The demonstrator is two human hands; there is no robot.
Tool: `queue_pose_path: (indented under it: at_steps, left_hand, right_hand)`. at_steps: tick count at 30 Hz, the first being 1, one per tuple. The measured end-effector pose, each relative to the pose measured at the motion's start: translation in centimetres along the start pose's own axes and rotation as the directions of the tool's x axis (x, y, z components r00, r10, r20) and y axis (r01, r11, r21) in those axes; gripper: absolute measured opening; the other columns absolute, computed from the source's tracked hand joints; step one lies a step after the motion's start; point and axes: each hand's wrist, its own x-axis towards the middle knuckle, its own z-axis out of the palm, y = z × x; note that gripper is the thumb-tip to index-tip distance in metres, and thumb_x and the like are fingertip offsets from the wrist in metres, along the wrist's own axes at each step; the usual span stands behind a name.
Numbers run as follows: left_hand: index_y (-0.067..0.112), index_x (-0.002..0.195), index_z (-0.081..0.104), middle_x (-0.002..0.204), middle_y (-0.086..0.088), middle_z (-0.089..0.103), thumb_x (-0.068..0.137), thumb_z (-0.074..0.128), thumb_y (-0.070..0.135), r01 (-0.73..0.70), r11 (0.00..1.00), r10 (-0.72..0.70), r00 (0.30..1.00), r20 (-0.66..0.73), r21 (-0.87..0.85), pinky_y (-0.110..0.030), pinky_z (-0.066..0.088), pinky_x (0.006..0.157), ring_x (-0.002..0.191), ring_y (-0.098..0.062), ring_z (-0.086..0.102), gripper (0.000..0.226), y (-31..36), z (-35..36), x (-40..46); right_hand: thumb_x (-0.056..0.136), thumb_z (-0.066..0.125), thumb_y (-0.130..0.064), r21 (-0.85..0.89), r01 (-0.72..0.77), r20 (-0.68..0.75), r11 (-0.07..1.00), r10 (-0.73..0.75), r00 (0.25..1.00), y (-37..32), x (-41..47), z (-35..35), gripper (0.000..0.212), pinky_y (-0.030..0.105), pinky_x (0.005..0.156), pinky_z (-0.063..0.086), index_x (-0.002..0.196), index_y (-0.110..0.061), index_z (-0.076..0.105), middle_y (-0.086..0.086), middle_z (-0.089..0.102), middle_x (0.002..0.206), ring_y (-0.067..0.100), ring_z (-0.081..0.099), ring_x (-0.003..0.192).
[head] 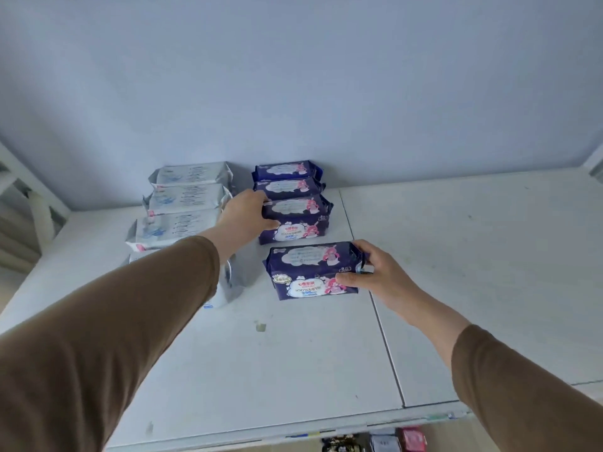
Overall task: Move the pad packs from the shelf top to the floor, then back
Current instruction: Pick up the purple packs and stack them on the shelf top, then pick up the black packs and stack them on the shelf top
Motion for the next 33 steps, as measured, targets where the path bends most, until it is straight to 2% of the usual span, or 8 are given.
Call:
queue_pose_path:
  at_steps: [5,10,14,19,22,25,28,33]
  left_hand:
    - [0.012,0.114,0.055,0.108,-0.007,0.064,0.078,0.074,0.046,-0.039,0.998,0.038,0.999,0.028,0.042,-0.043,0.052,0.085,0.099,-0.028,0.061,0.053,-1.0,0.0,1.0]
    - [0.014,0.134,0.05,0.125,-0.01,0.05,0.078,0.075,0.045,-0.089,0.996,0.088,0.995,0.043,0.02,-0.04,0.044,0.096,0.115,-0.029,0.051,0.069,-1.6,-2.1,0.3]
    - [0.016,0.131,0.055,0.125,-0.009,0.05,0.084,0.07,0.033,-0.096,0.994,0.092,0.993,-0.078,-0.045,-0.039,0.041,0.098,0.119,-0.028,0.048,0.052,-2.1,-4.3,-2.4]
    - [0.018,0.125,0.058,0.127,-0.008,0.05,0.087,0.066,0.029,-0.072,0.994,0.062,0.99,-0.129,-0.077,-0.036,0.039,0.095,0.116,-0.03,0.048,0.04,-2.3,-5.1,-6.9]
    - [0.02,0.125,0.057,0.122,-0.003,0.052,0.088,0.064,0.029,-0.03,0.997,0.019,0.989,-0.144,-0.076,-0.032,0.038,0.087,0.115,-0.025,0.047,0.039,-1.8,-4.6,-9.4]
    - [0.019,0.126,0.057,0.12,-0.004,0.054,0.088,0.063,0.025,0.021,0.997,-0.032,0.99,-0.137,-0.081,-0.034,0.039,0.092,0.115,-0.026,0.047,0.039,-0.5,-4.0,-12.3]
    - [0.018,0.126,0.057,0.121,-0.006,0.055,0.089,0.064,0.027,0.085,0.994,-0.095,0.984,-0.151,-0.074,-0.039,0.042,0.092,0.115,-0.028,0.048,0.039,1.7,-3.1,-16.6]
    - [0.02,0.127,0.057,0.126,-0.001,0.057,0.089,0.065,0.032,0.125,0.986,-0.139,0.982,-0.129,-0.113,-0.041,0.044,0.096,0.119,-0.025,0.049,0.04,6.4,0.9,-25.8]
  right_hand:
    - [0.08,0.081,-0.005,0.023,-0.041,-0.014,0.999,0.041,0.999,0.1,2.0,1.3,0.05,0.016,0.074,0.054,0.123,-0.022,0.063,0.002,0.072,0.114,0.008,0.071,0.099]
    - [0.084,0.078,-0.006,-0.003,-0.071,-0.032,0.997,0.071,0.997,-0.6,3.9,2.3,0.052,0.016,0.079,0.055,0.13,-0.018,0.058,0.0,0.07,0.12,0.009,0.069,0.104]
    - [0.086,0.075,-0.007,-0.073,-0.076,-0.045,0.994,0.072,0.996,-0.8,5.9,2.7,0.048,0.016,0.084,0.054,0.129,-0.016,0.056,0.001,0.068,0.122,0.004,0.066,0.1]
    - [0.084,0.078,-0.012,-0.22,-0.102,-0.136,0.97,0.073,0.988,-0.1,7.8,3.2,0.051,0.039,0.098,0.052,0.129,-0.011,0.054,0.007,0.067,0.125,0.022,0.066,0.108]
    - [0.079,0.084,-0.021,-0.239,-0.136,-0.233,0.961,0.079,0.969,0.1,7.4,3.1,0.066,0.037,0.096,0.05,0.134,-0.012,0.049,0.005,0.061,0.13,0.021,0.062,0.111]
    - [0.079,0.083,-0.026,-0.27,-0.123,-0.302,0.955,0.038,0.952,-0.2,5.3,3.0,0.071,0.035,0.101,0.043,0.138,-0.012,0.045,0.006,0.051,0.139,0.022,0.052,0.124]
    - [0.083,0.077,-0.024,-0.387,0.003,-0.247,0.922,-0.107,0.963,-0.9,0.6,2.5,0.053,0.028,0.096,0.039,0.13,-0.014,0.054,0.006,0.055,0.133,0.021,0.052,0.124]
    - [0.087,0.071,-0.023,-0.559,0.181,0.004,0.809,-0.216,0.976,-1.6,-10.4,1.1,0.039,0.027,0.098,0.04,0.125,-0.019,0.061,0.001,0.06,0.128,0.018,0.052,0.122]
